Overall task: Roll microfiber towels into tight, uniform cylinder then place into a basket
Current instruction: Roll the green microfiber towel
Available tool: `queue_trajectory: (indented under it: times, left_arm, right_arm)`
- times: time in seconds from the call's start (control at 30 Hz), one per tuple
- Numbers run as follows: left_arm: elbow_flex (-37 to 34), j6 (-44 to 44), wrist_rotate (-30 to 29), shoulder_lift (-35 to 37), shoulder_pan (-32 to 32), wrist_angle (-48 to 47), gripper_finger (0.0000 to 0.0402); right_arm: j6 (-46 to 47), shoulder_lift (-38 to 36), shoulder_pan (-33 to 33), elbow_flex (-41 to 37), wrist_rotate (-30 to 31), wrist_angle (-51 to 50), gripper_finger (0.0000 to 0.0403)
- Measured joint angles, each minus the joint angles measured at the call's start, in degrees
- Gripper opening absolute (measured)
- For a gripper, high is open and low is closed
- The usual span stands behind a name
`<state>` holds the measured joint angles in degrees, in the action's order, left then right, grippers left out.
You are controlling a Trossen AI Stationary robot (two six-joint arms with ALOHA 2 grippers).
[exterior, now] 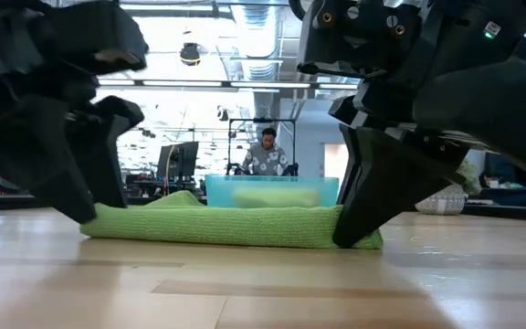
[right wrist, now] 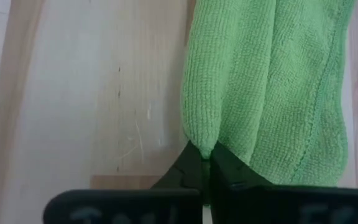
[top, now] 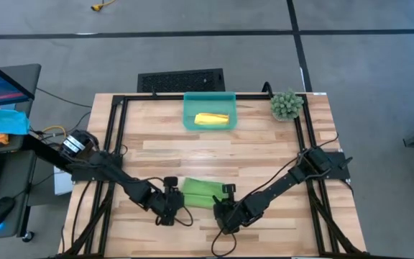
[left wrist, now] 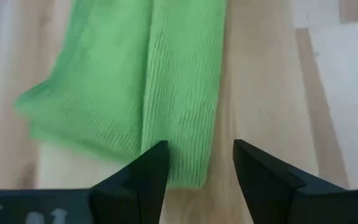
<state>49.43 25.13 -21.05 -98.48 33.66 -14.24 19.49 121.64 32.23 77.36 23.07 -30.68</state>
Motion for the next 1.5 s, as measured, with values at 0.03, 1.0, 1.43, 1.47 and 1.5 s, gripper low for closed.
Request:
queue_trajectory:
  times: [0.03,1.0,1.43,1.47,1.5]
  left_arm:
    - [0.0,0.4,-1.0,0.5,0.6,-0.9,0.0174]
    - [0.0,-12.7,-15.2,-2.7,6.8,2.4,0.0174]
    - [0.1,-12.4,-11.9,-3.8,3.4,1.7,0.0174]
    - [0.1,-12.4,-11.6,-3.8,3.0,1.7,0.0174]
    - [0.1,-12.5,-11.2,-3.8,2.6,1.7,0.0174]
  right_arm:
    - [0.0,0.0,0.0,0.0,0.0,0.0,0.0015]
    - [0.1,0.0,-0.1,-0.1,-0.7,0.2,0.0025]
    - [0.1,0.0,-0.1,-0.1,-0.7,0.2,0.0026]
    - [0.1,0.0,-0.1,-0.1,-0.7,0.2,0.0027]
    - [0.1,0.0,-0.1,-0.1,-0.7,0.3,0.0029]
